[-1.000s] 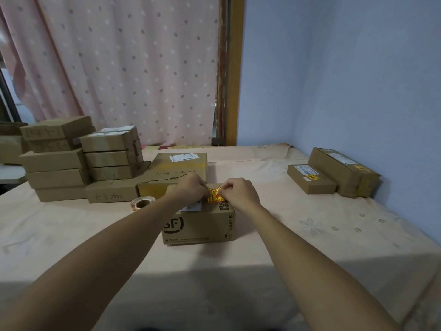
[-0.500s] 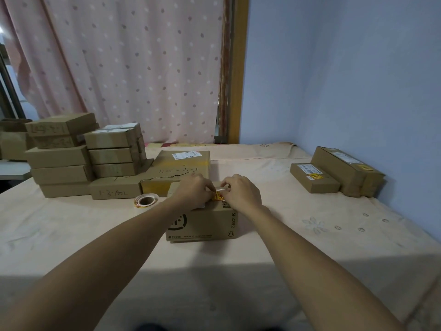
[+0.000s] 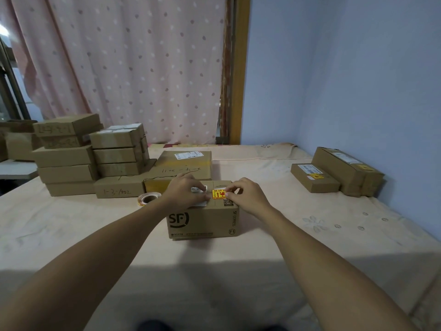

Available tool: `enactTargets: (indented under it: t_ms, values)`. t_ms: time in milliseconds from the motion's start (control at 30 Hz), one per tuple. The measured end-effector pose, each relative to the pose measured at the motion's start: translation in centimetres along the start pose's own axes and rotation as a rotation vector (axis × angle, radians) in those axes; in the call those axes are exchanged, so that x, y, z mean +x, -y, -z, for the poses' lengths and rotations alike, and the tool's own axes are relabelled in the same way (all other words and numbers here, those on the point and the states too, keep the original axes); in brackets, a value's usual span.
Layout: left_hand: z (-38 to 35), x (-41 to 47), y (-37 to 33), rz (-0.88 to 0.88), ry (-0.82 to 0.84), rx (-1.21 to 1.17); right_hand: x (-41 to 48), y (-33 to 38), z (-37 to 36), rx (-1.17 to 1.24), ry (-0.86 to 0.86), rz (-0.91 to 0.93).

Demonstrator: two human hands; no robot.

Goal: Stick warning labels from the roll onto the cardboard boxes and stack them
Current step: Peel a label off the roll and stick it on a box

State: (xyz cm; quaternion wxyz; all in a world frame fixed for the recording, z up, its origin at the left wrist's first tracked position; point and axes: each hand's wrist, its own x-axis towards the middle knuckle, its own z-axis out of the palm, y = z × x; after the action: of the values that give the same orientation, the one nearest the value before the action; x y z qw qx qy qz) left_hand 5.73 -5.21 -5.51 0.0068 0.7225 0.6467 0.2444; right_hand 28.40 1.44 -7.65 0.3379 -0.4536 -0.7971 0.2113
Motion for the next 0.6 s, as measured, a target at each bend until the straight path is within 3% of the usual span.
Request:
enactTargets:
  t_ms: [133, 300, 400, 600]
  values:
    - [0.3, -1.2, 1.7, 0.174, -0.130, -0.032, -0.5, -0.4, 0.4, 0.212, -0.077, -0.185]
    - [1.3, -1.8, 2.1, 0.419, -0.101, 0.022, -0.7, -1.0, -0.1, 0.531, 0.135, -0.514]
    - [1.3, -1.8, 1.5, 0.497, -0.058, -0.032, -1.4, -0.3, 0.1, 0.592, 0.220, -0.549]
    - [1.5, -1.1, -0.2, 0.482, -0.339, -0.203, -2.4, -1.1, 2.5, 0.695, 0.156, -0.549]
